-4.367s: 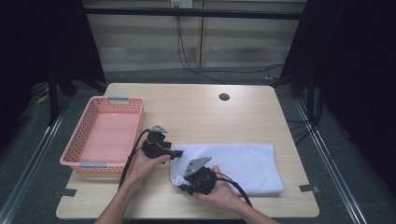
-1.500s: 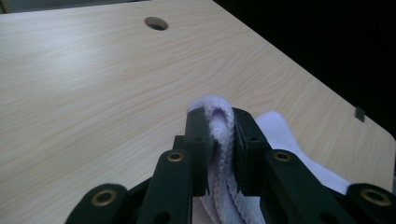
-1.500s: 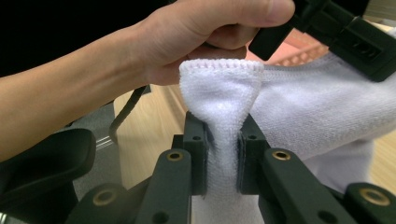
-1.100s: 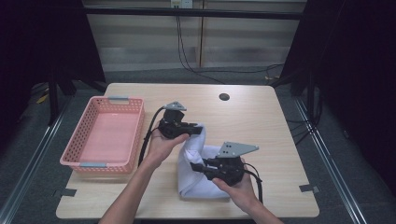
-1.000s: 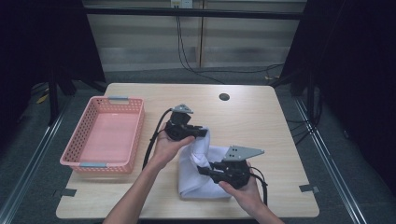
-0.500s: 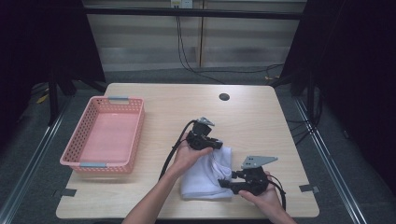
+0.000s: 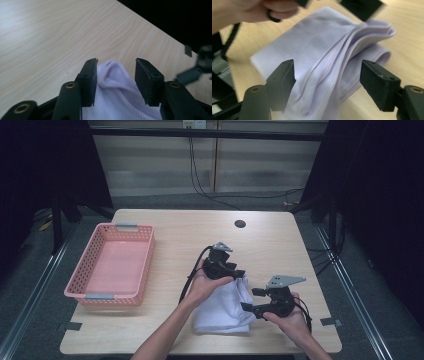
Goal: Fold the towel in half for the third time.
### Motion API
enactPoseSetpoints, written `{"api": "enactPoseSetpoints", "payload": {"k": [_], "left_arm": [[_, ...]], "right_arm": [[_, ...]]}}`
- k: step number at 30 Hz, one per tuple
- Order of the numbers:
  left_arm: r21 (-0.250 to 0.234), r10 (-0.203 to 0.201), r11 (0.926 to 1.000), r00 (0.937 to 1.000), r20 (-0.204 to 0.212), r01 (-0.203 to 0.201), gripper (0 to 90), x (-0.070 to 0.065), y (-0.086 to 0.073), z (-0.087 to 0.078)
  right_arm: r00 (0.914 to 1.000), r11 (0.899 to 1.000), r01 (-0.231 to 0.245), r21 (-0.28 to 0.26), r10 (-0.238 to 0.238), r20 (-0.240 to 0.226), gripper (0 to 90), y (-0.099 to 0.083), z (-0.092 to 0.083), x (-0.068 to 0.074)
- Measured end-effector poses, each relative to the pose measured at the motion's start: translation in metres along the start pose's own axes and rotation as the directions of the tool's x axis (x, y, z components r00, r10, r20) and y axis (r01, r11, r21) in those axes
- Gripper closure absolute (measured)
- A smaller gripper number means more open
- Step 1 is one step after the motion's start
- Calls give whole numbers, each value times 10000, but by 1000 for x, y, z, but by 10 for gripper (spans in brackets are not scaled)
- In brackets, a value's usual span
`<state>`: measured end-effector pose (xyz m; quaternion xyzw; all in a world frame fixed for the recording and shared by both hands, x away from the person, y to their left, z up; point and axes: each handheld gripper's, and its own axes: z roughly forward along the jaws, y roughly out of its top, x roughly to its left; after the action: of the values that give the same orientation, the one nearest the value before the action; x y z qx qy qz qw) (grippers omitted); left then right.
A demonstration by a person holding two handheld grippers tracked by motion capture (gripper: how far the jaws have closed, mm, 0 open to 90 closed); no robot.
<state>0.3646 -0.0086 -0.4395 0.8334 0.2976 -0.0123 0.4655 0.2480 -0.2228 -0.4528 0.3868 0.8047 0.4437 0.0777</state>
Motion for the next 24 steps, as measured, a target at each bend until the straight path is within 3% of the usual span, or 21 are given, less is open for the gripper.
{"api": "enactPoseSetpoints", "payload": {"k": [3,5,7,8,11,14,15,18,19,20,24], "left_arm": [[-168,-203,9997,9997,-168,200,486,6,-9,-21],[9,12,10000,9997,-257,-12,509,5,-19,-32],[88,208,9997,9998,37,-208,575,0,-35,-42],[260,316,9992,9995,78,-317,583,-4,-43,-46],[848,615,9943,9974,381,-645,616,-13,-62,-55],[1389,953,9847,9927,745,-1050,593,-27,-79,-61],[1441,940,9838,9916,891,-1062,575,-29,-85,-62],[1733,1100,9774,9914,716,-1210,543,-34,-98,-65],[1785,1055,9769,9915,755,-1176,536,-34,-101,-65],[1749,971,9785,9924,752,-1090,530,-33,-103,-66],[1631,844,9821,9942,668,-943,491,-32,-110,-74]], "right_arm": [[9993,10000,43,79,-45,378,274,5,5,-6],[9983,9998,-178,-13,178,563,274,10,9,-13],[9972,9980,-617,-102,621,422,278,19,15,-21],[9942,9968,-783,-135,791,723,275,26,21,-26],[9909,9958,-876,-273,899,1003,281,39,37,-38],[9889,9980,-538,334,486,1406,284,44,55,-41],[9879,9979,-468,449,396,1497,295,43,59,-41],[9818,9944,-407,975,217,1889,374,37,64,-45],[9802,9948,-416,931,226,1965,389,35,63,-47],[9790,9949,-630,789,463,1983,397,31,61,-51],[9795,9929,-772,902,586,1927,484,20,54,-62]]}}
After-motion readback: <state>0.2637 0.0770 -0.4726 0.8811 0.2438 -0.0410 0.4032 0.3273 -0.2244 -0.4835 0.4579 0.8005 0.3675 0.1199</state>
